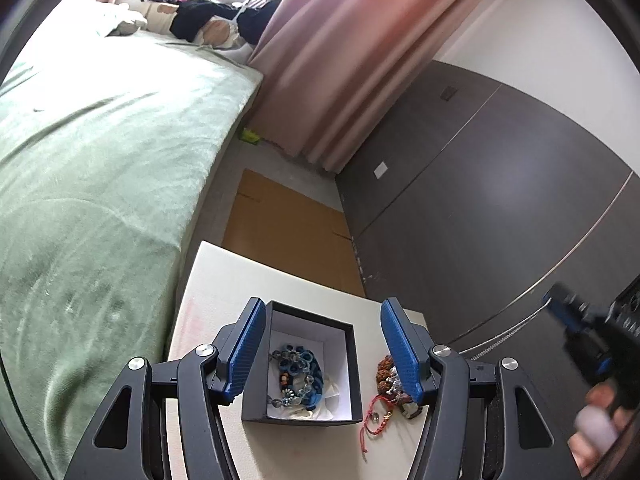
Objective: Organize jewelry
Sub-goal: 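Lift the silver chain with the right tool and release it into the box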
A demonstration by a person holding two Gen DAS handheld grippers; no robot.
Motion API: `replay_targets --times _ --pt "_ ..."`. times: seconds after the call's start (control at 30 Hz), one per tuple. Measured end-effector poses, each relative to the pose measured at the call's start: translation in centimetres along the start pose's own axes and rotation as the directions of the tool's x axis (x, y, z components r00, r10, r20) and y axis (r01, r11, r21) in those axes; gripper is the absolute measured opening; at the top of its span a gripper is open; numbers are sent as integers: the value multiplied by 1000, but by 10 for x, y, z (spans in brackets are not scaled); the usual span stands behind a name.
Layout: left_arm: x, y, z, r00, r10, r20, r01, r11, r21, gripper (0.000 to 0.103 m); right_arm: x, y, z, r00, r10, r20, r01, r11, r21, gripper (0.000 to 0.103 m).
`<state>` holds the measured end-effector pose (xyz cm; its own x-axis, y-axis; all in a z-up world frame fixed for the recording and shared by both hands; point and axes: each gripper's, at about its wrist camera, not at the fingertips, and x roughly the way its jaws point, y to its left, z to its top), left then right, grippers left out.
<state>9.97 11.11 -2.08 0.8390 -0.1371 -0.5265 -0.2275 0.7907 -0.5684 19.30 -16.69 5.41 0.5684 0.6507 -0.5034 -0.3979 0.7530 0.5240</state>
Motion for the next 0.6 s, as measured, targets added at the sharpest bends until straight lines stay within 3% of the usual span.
replay_targets --times 0.6 --pt "-26 22 12 998 -40 50 44 995 -87 61 -54 124 59 986 6 164 27 980 -197 12"
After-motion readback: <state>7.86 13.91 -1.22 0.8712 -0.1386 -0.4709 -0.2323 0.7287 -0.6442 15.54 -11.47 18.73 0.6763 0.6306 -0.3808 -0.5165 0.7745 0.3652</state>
